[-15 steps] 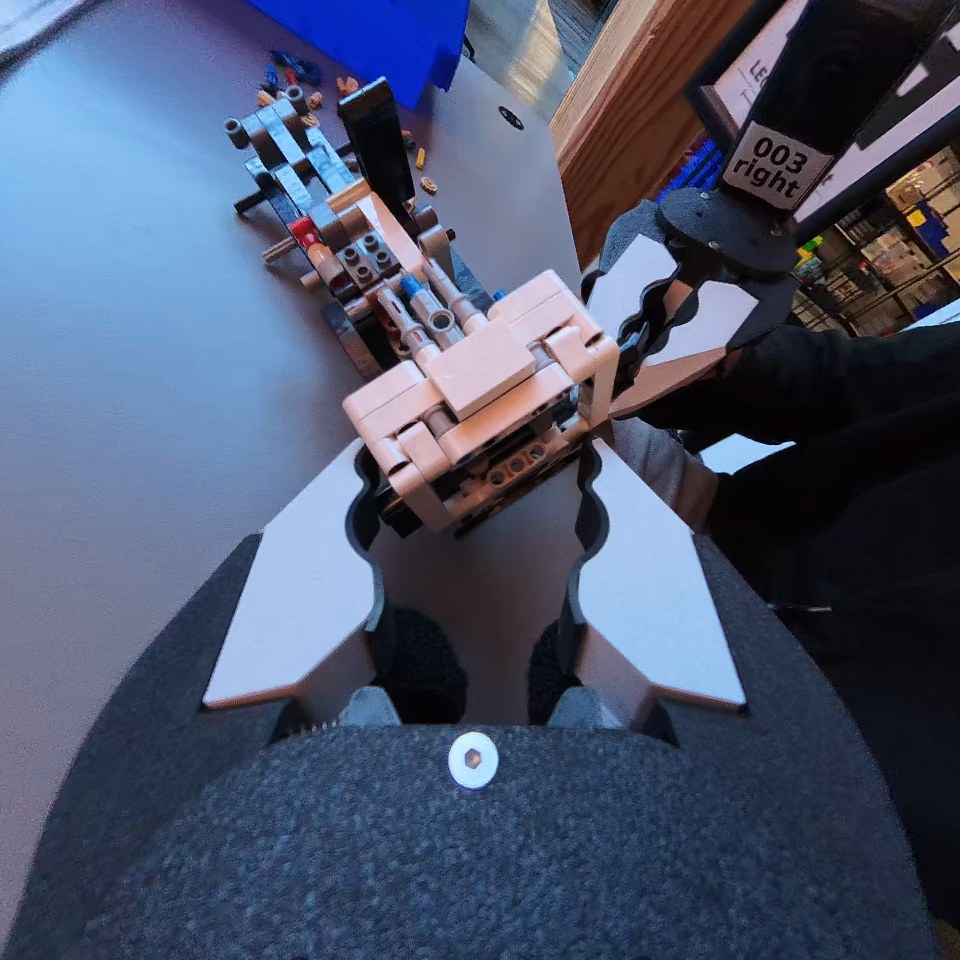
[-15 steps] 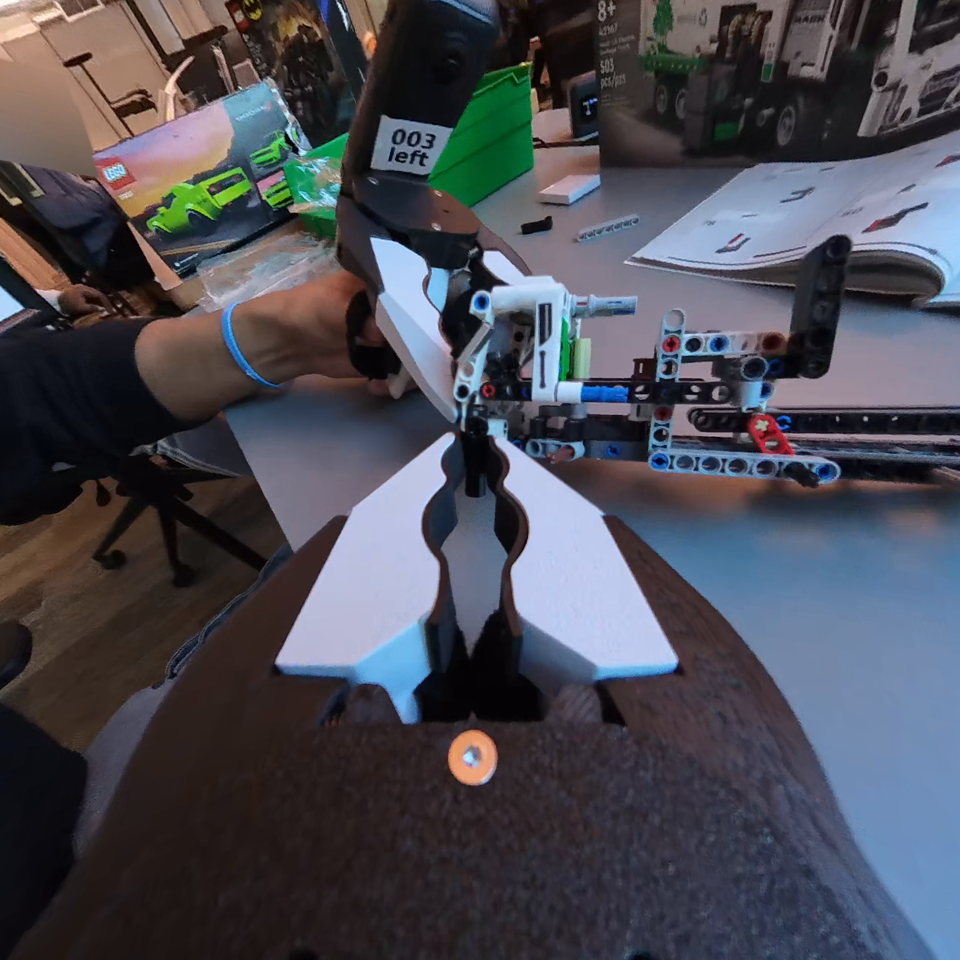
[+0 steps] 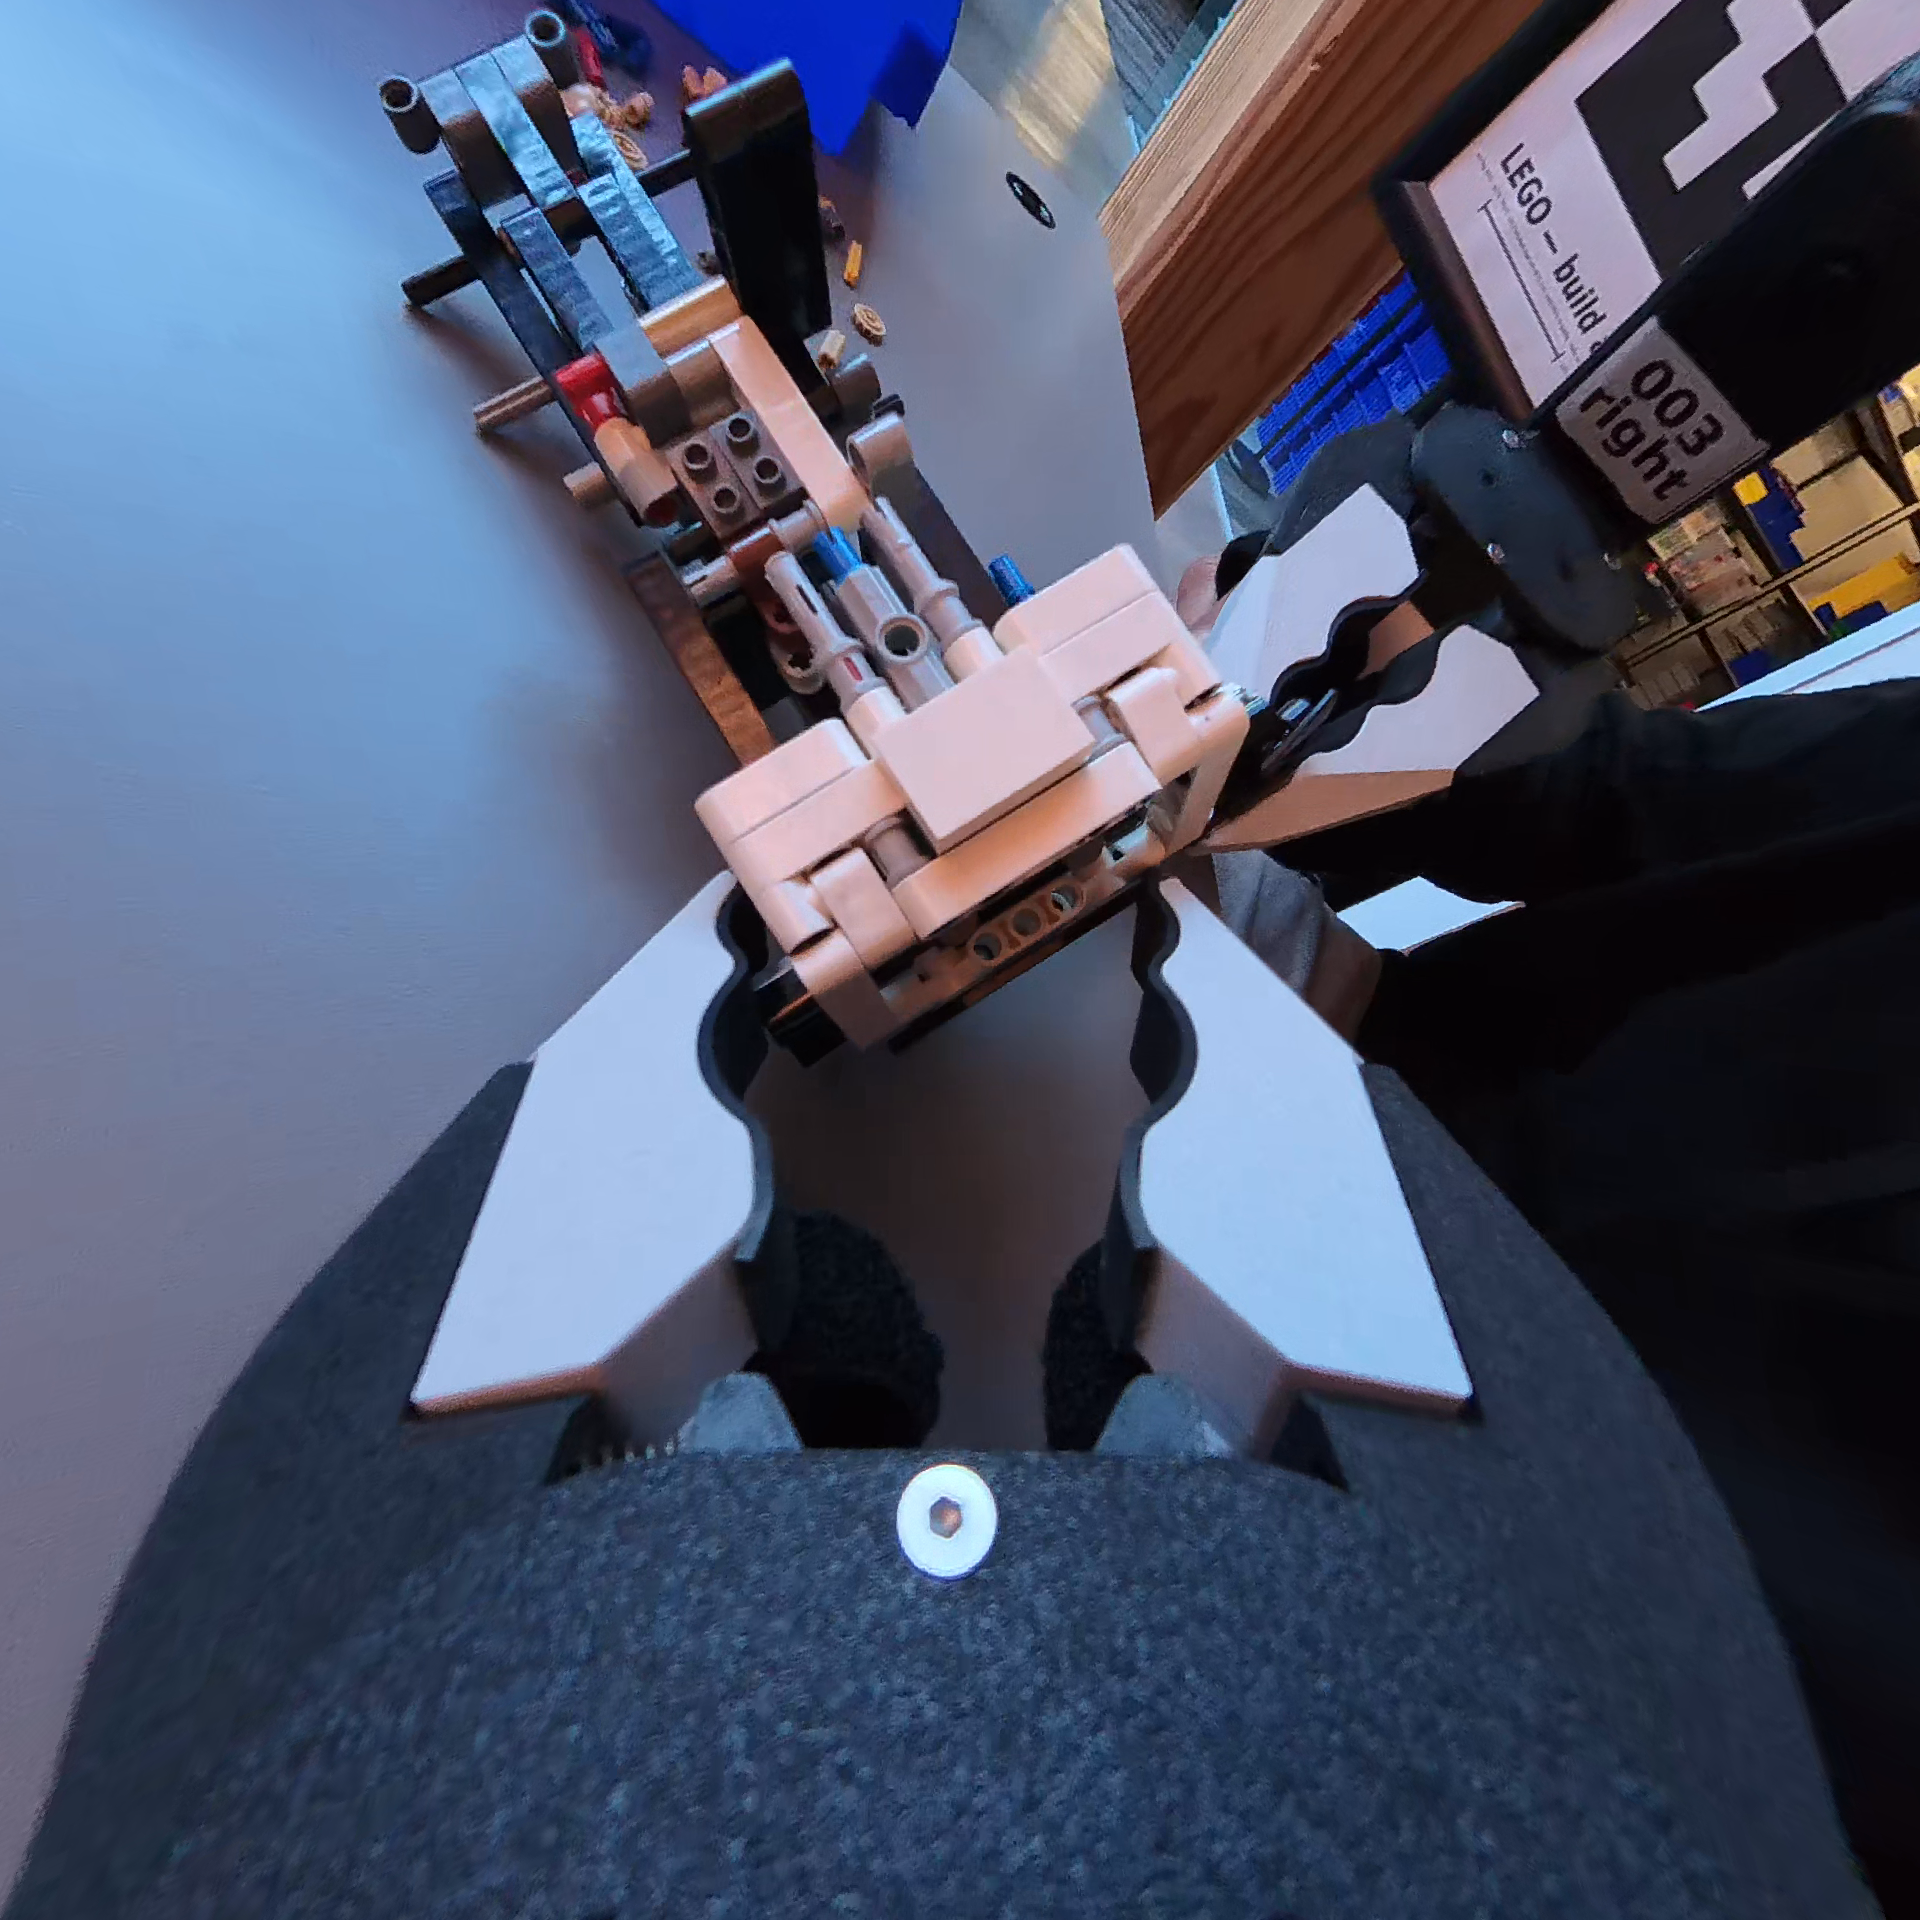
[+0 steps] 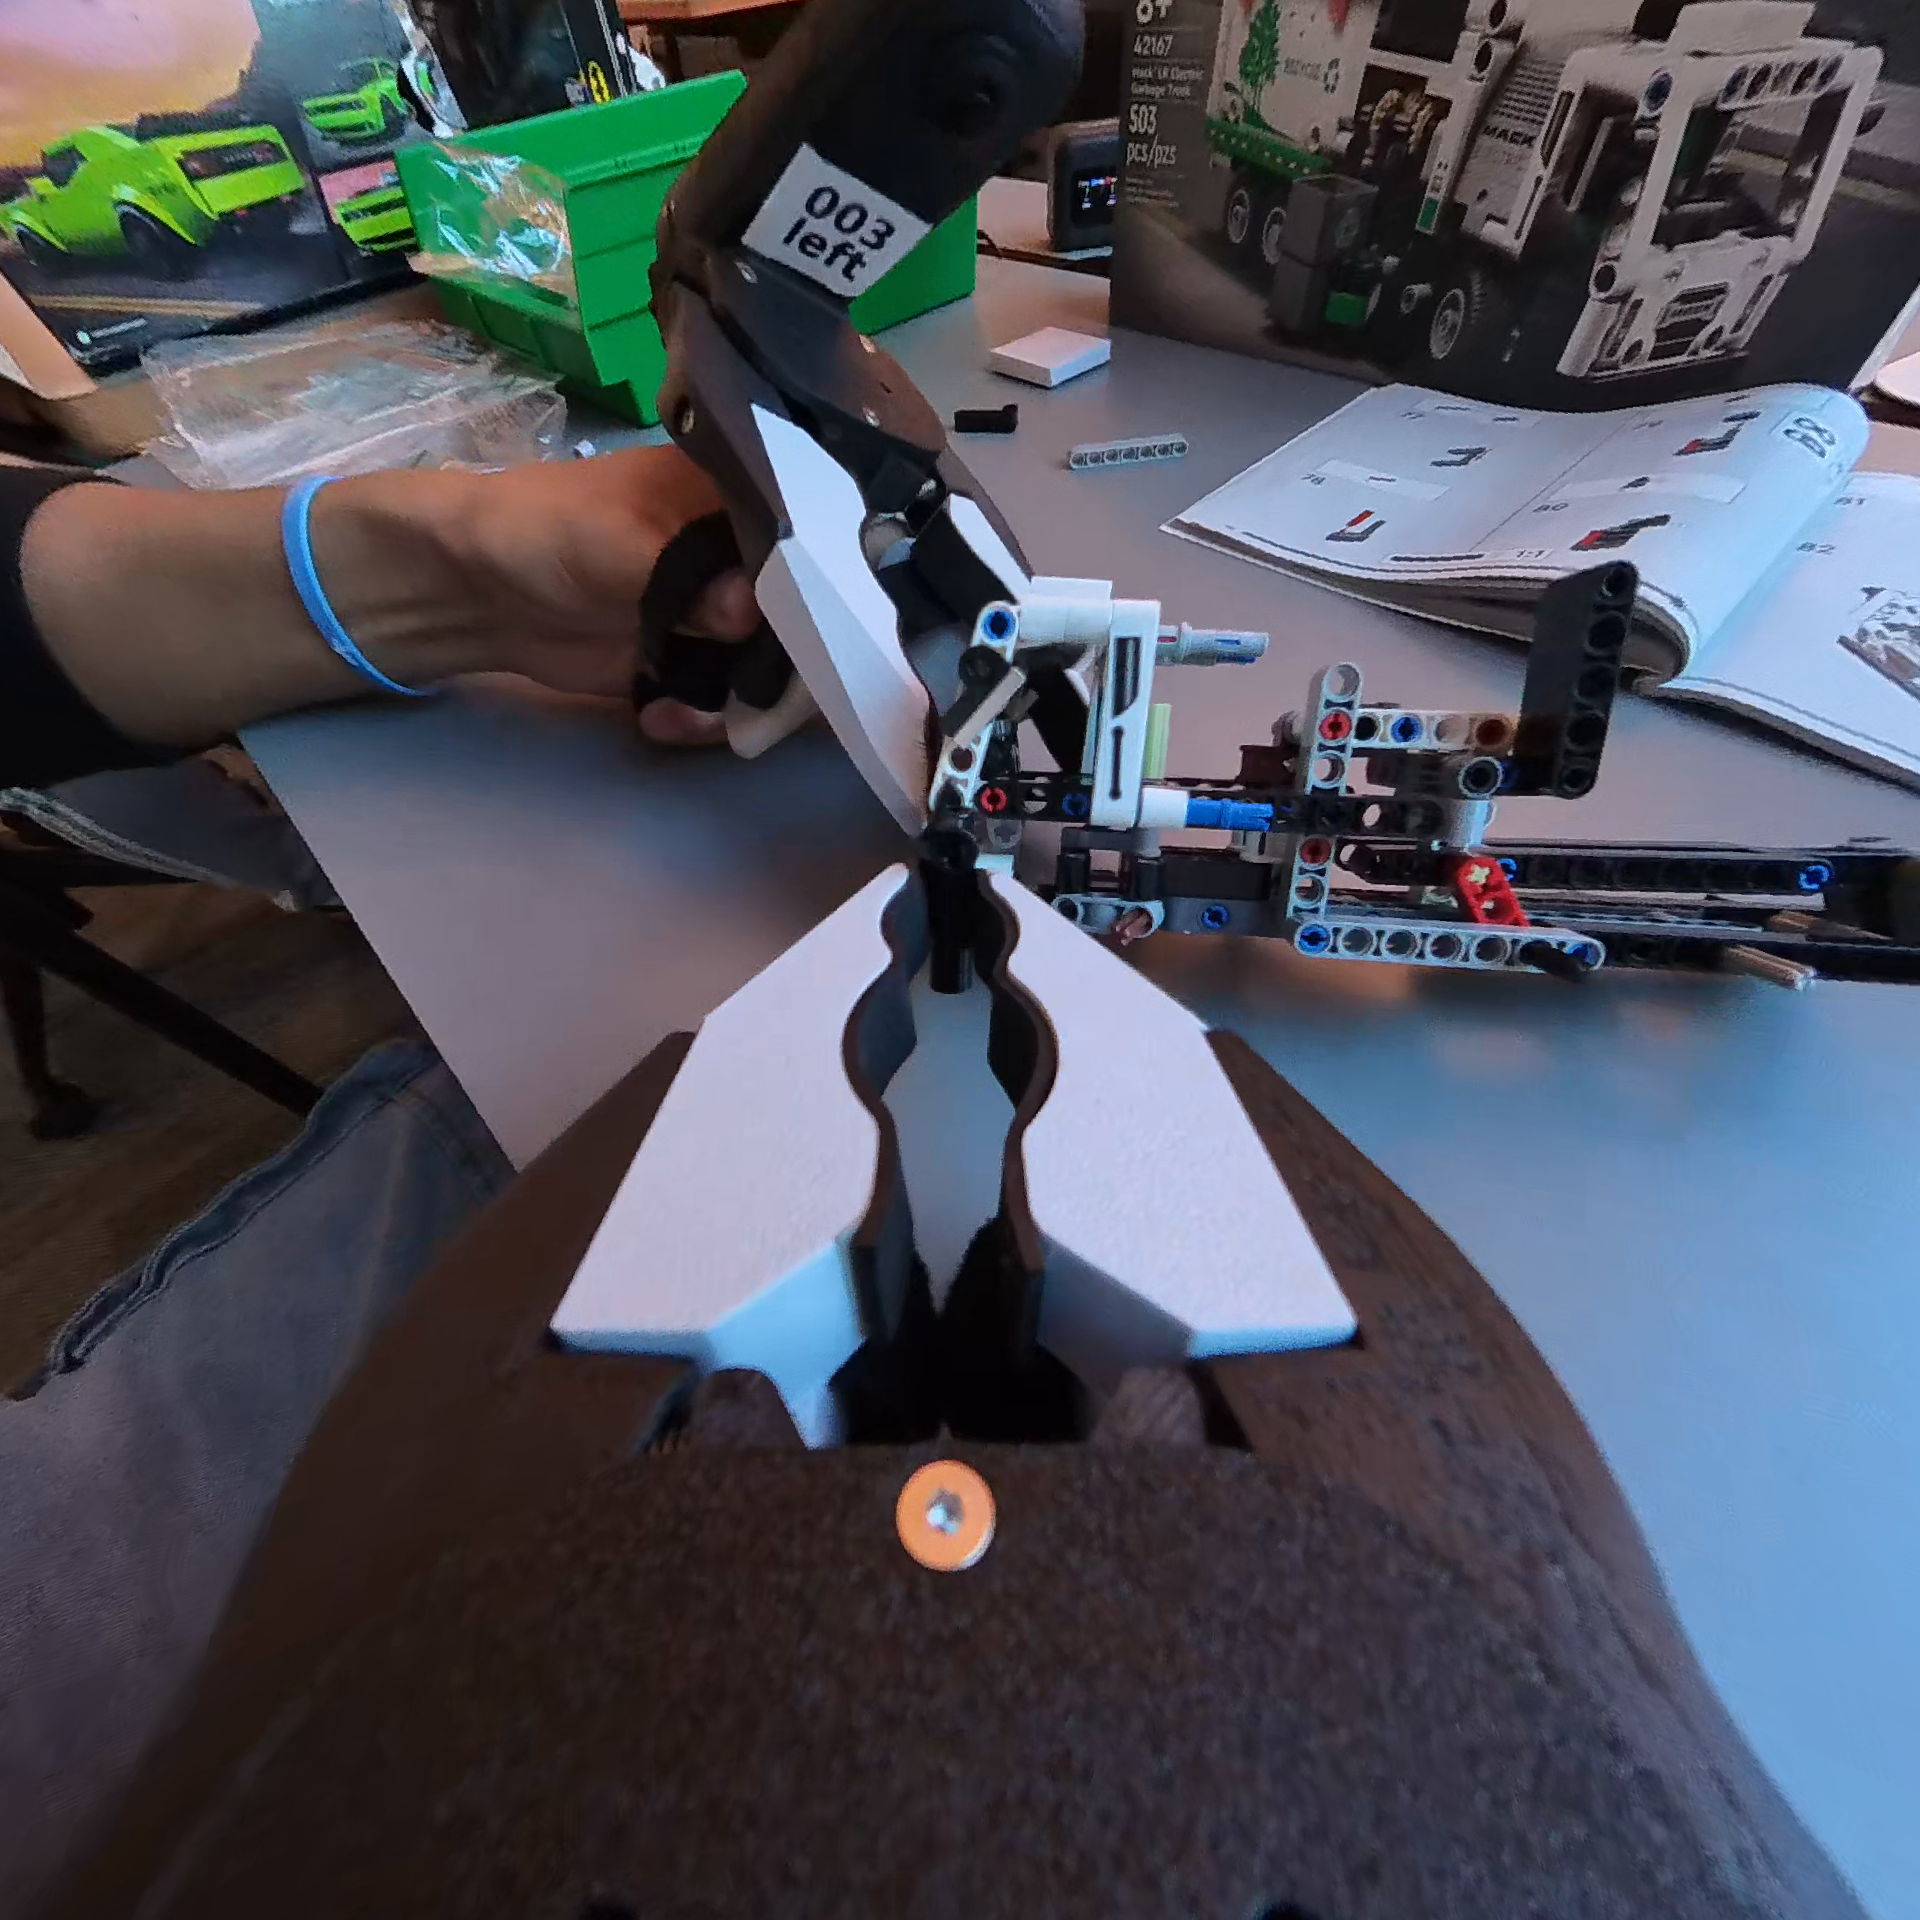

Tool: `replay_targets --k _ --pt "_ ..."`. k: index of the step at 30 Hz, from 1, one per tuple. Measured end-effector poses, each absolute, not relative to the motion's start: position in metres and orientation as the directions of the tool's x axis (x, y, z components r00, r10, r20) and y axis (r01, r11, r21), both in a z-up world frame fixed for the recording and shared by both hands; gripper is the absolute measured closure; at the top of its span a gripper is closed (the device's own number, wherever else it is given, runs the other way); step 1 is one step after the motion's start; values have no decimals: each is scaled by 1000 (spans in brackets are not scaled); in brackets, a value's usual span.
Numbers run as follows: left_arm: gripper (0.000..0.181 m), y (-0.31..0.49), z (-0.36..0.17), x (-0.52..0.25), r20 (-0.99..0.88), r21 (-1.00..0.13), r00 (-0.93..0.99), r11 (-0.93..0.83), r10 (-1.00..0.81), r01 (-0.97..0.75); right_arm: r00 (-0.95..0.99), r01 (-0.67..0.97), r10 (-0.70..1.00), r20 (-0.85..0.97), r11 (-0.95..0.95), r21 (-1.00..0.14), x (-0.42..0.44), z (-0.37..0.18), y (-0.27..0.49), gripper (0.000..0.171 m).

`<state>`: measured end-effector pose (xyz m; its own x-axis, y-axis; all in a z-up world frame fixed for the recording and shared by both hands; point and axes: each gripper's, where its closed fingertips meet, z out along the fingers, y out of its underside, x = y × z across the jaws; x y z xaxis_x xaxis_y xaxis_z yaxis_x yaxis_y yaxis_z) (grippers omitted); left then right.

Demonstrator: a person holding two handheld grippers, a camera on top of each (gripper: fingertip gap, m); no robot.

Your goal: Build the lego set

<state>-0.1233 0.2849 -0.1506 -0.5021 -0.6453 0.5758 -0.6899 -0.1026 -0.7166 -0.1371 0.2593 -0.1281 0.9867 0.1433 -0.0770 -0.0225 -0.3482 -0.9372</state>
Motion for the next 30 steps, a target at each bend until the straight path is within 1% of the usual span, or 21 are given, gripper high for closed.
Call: replay_targets --k 3,6,10,14,17,20,23,27,30 --pt "111 285 -151 -123 581 -711 -497 -106 -644 -695 987 -6 149 -63 -355 -935 -135 -128 259 165" --pt "113 285 -153 -124 573 -711 -498 -92 -650 -697 983 -26 161 -90 -365 -931 -135 -130 258 165" --pt "115 286 -154 -123 581 -703 -490 -98 -650 -705 986 0 156 -61 -366 -931 -134 -129 257 165" --pt "116 285 -155 -125 579 -702 -499 -82 -645 -708 984 98 176 29 -400 -911 -137 -133 257 165" --pt "116 285 -154 -125 592 -696 -500 -87 -633 -713 980 51 196 -32 -405 -913 -136 -132 257 165" --pt "117 285 -155 -125 585 -695 -494 -84 -643 -714 984 94 176 23 -407 -909 -134 -135 259 165" --pt "117 286 -156 -124 576 -698 -491 -81 -654 -711 988 75 153 13 -407 -910 -131 -137 260 165" --pt "116 285 -157 -123 549 -713 -490 -72 -677 -698 988 143 108 109 -385 -912 -128 -136 258 165" --pt "117 285 -157 -122 541 -718 -484 -79 -688 -691 993 88 111 48 -384 -919 -127 -136 256 165"
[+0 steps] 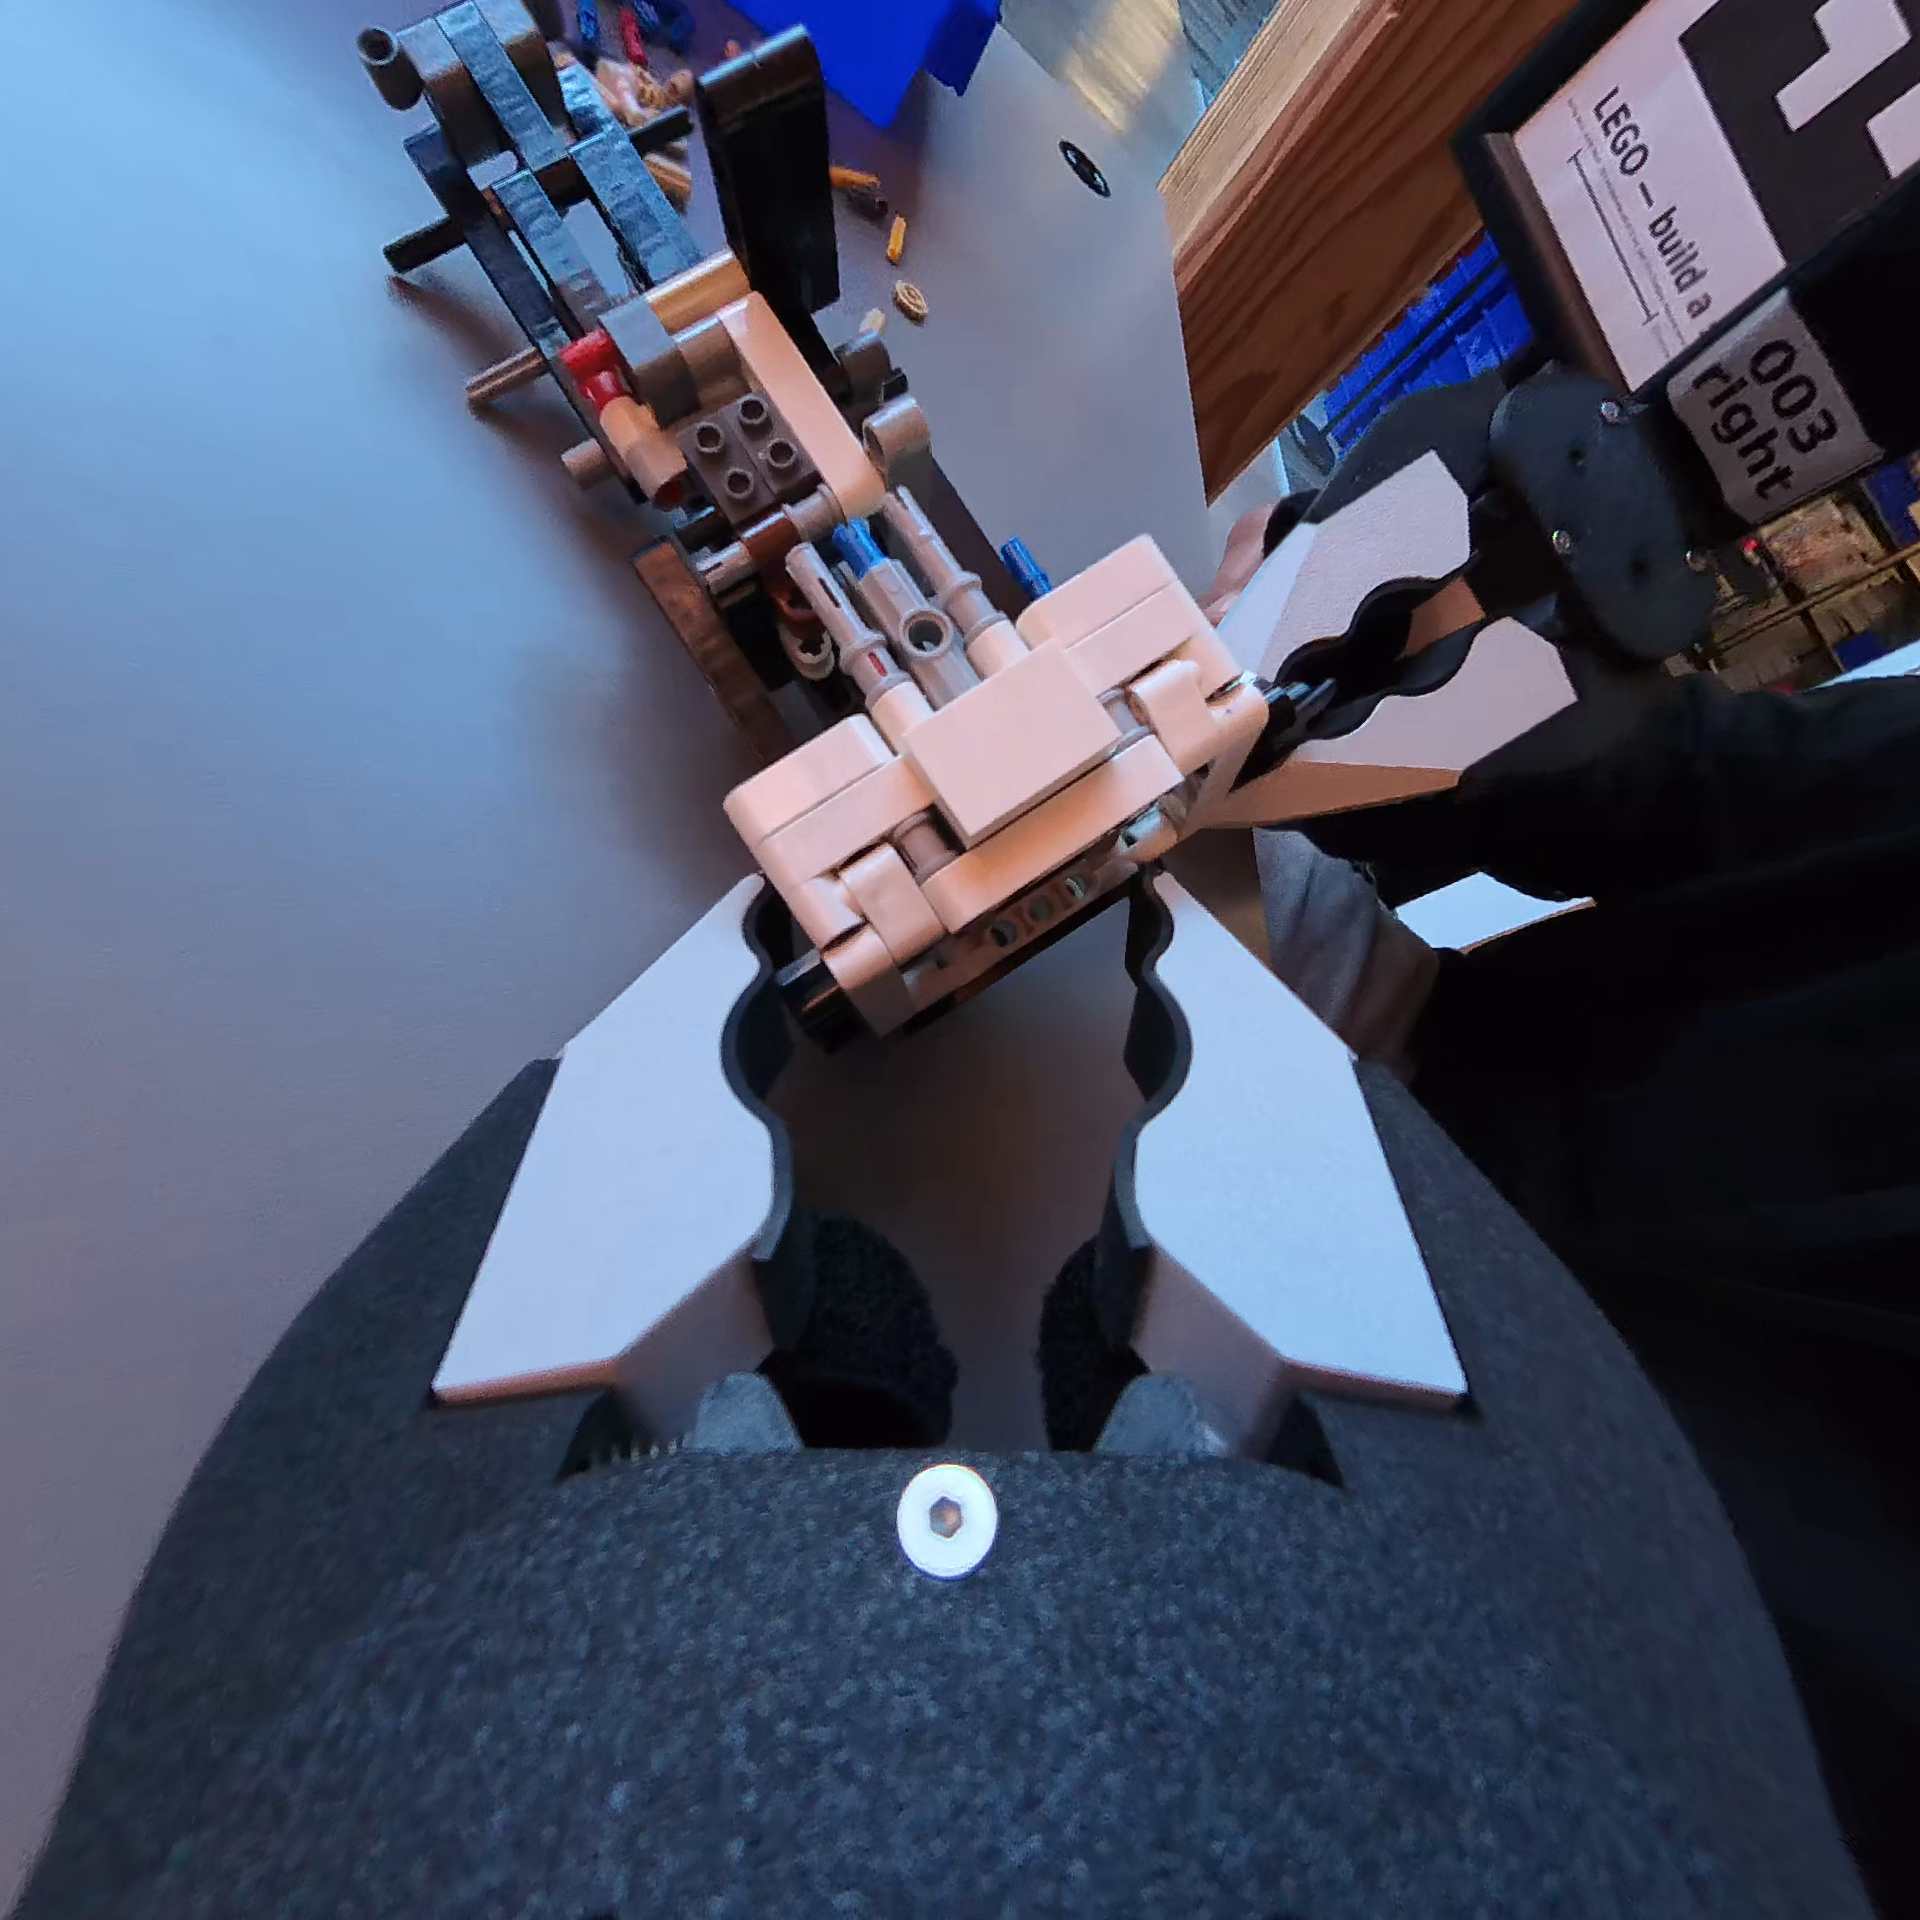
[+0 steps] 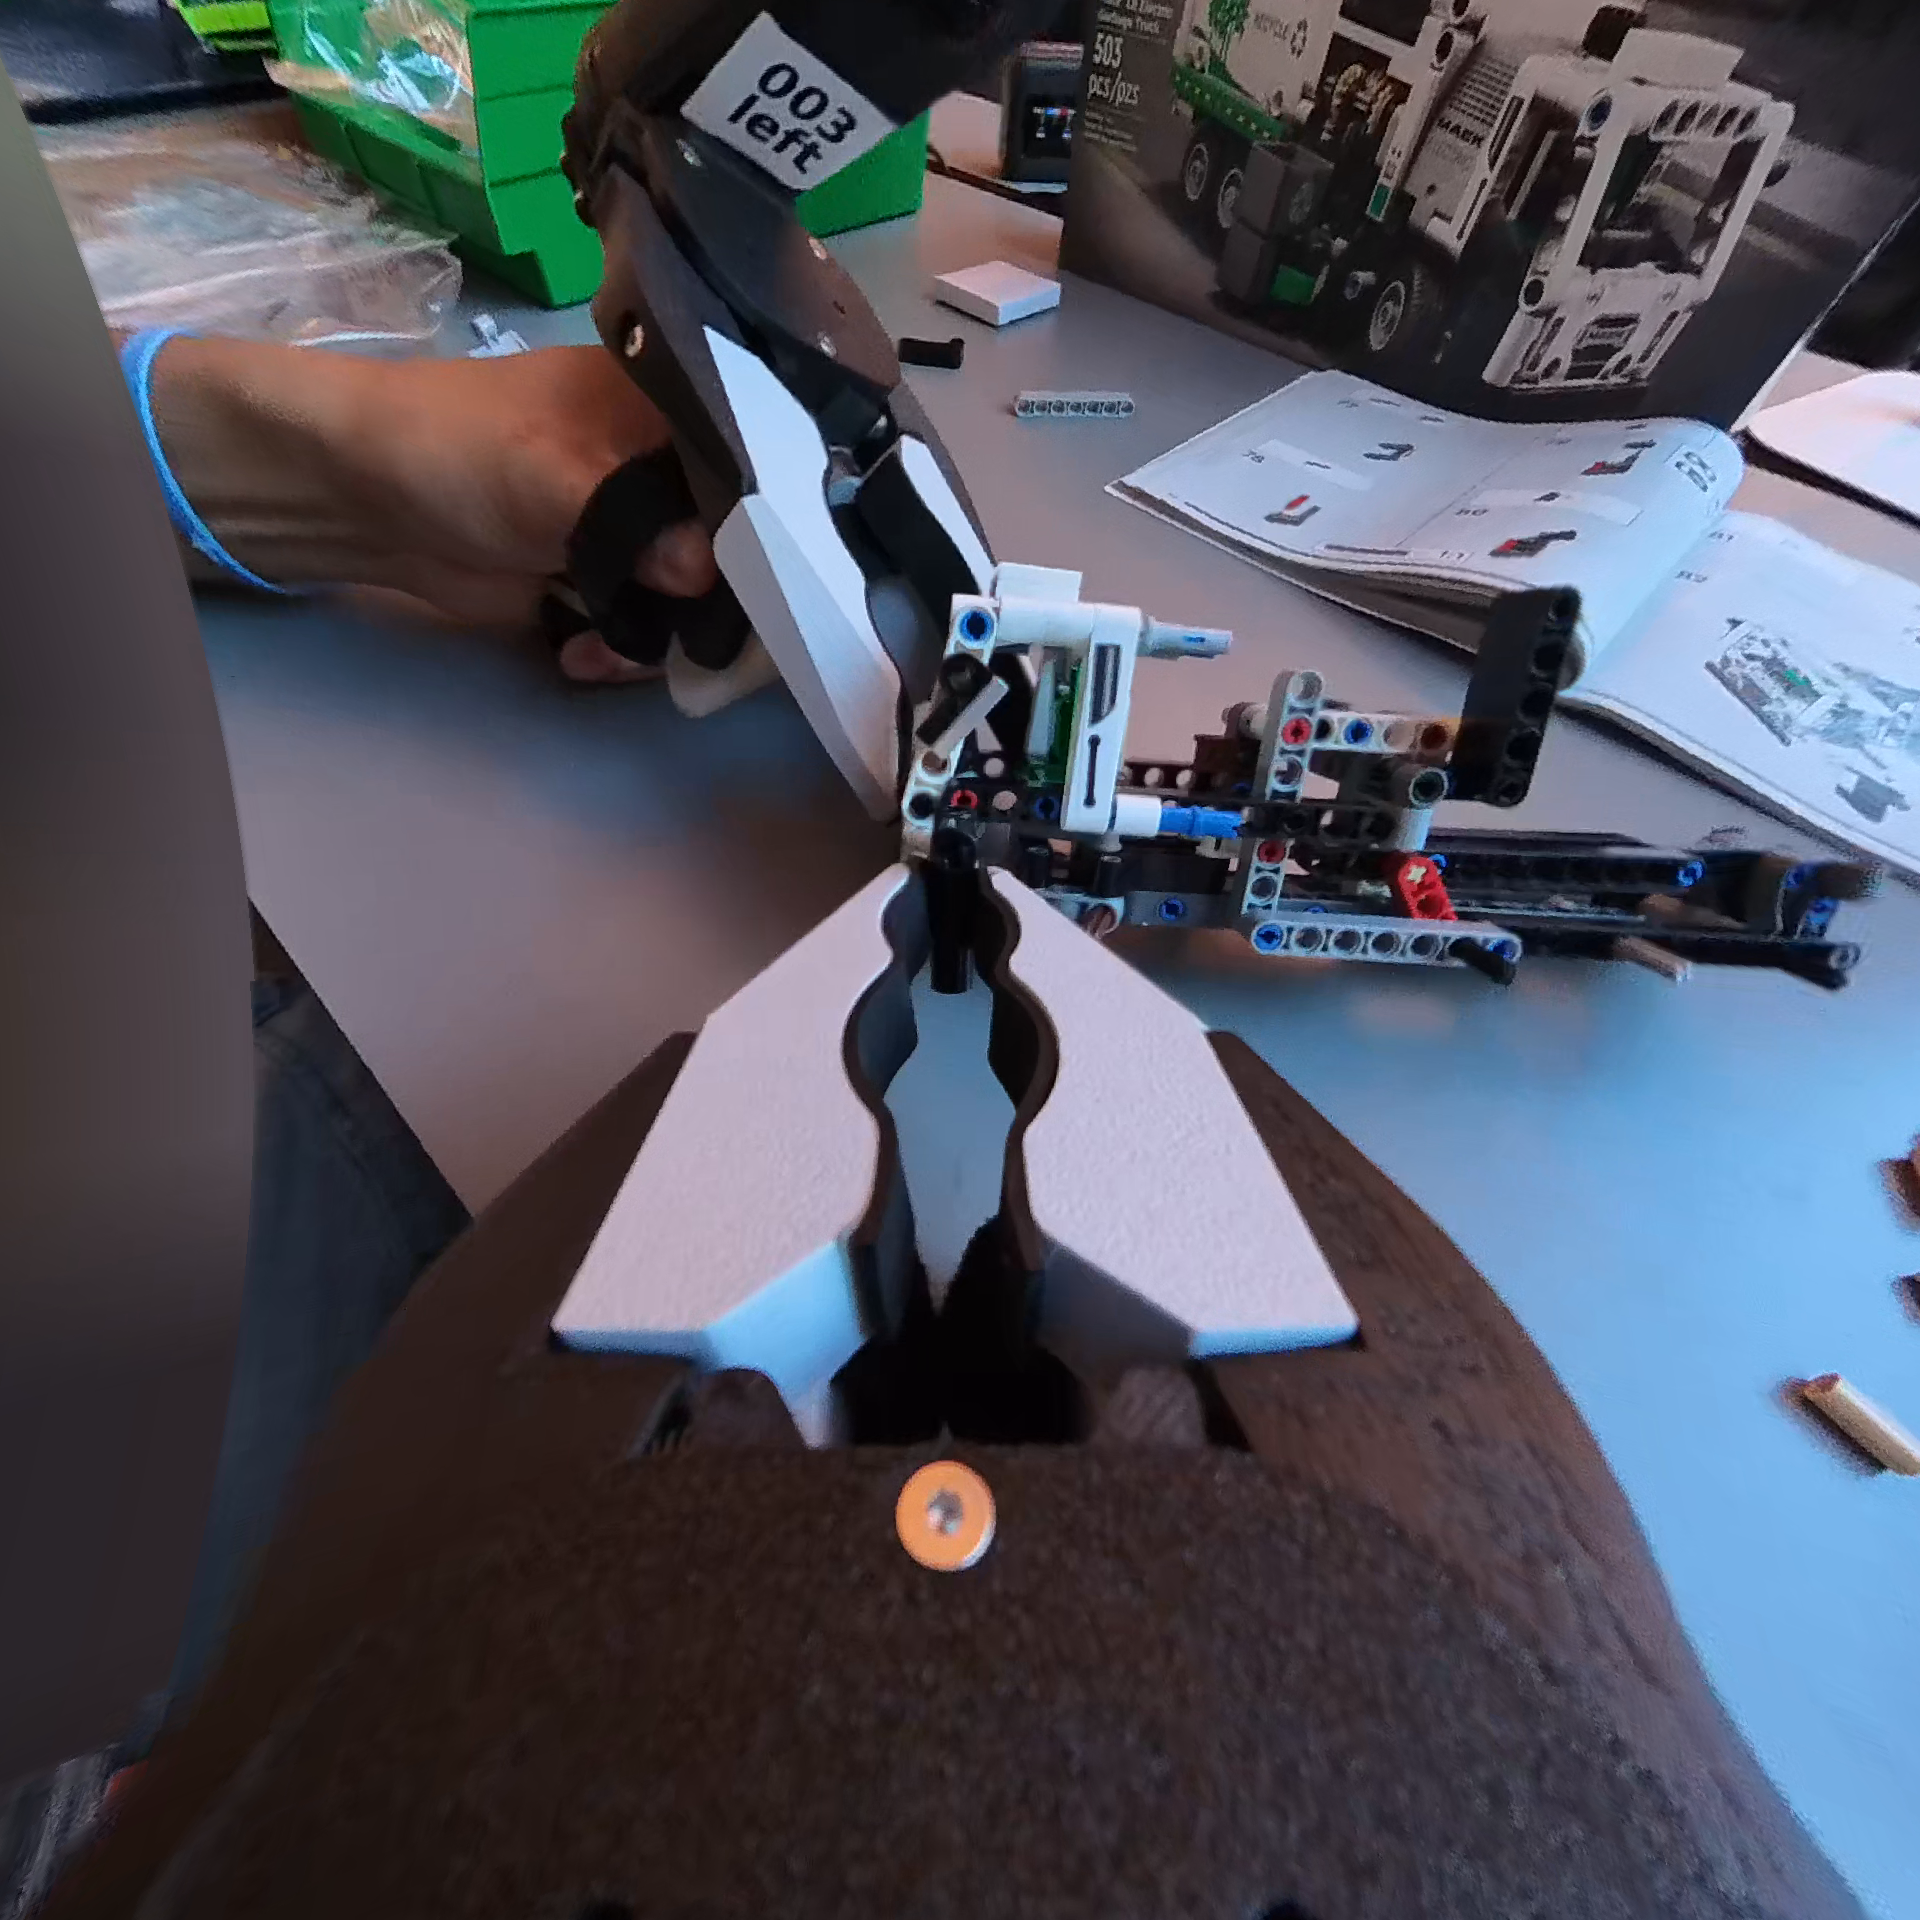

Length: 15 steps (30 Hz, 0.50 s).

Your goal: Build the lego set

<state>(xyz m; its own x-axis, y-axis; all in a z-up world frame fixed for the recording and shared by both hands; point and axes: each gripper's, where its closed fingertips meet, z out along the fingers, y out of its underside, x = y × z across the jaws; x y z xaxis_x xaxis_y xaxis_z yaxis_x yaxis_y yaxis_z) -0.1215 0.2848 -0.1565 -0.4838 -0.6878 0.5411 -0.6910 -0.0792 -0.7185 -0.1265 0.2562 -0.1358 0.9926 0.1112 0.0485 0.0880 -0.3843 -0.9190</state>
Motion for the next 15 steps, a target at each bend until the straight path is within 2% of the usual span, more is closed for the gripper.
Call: replay_targets --k 8,15 --pt "123 291 -157 -117 531 -723 -446 -111 -721 -682 972 208 -21 232 -377 -903 -118 -134 256 165" --pt "124 289 -155 -118 550 -717 -455 -117 -701 -687 964 220 -58 259 -372 -902 -117 -134 255 165"
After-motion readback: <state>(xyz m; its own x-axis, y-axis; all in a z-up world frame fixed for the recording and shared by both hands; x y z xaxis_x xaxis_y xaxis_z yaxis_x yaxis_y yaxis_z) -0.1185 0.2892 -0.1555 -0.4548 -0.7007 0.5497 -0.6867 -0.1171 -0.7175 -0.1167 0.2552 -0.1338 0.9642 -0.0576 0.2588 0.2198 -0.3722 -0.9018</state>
